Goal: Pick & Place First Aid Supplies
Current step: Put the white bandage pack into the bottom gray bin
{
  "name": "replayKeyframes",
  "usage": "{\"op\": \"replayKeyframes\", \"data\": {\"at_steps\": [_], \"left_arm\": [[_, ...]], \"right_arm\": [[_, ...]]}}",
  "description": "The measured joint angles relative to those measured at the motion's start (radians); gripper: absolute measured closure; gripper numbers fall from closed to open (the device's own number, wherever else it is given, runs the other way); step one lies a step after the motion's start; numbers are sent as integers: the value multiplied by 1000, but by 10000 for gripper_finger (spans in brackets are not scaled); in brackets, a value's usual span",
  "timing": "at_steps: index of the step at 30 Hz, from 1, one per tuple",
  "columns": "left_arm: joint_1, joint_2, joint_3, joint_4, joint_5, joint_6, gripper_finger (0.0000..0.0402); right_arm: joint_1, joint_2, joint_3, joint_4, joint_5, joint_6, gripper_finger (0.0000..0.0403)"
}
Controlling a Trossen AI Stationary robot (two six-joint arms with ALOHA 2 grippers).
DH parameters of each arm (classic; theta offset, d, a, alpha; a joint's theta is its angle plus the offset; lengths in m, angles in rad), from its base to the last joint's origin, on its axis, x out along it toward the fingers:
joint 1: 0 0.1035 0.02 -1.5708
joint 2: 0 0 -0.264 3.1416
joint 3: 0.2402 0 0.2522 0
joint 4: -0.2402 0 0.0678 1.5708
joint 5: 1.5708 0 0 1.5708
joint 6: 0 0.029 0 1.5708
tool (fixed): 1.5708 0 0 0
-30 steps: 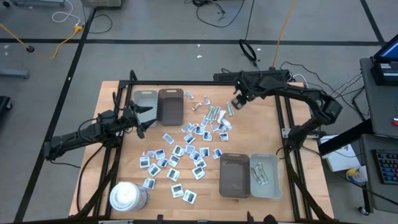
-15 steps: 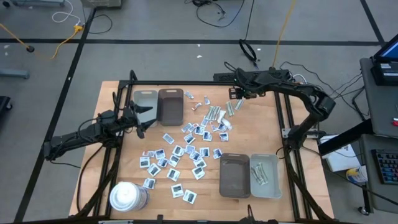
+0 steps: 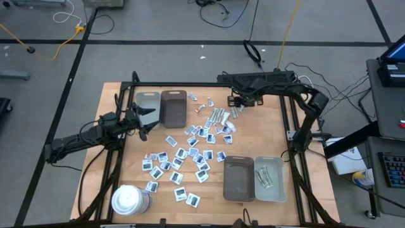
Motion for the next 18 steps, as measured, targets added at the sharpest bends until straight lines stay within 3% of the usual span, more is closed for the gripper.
{"op": "replayKeyframes", "data": {"at_steps": [12,18], "left_arm": [[0,0,0,0,0,0,96],[0,0,0,0,0,0,96]], "right_arm": [[9,27,-76,64,-13,88,254],[19,27,-80,60,-11,76,324]]}}
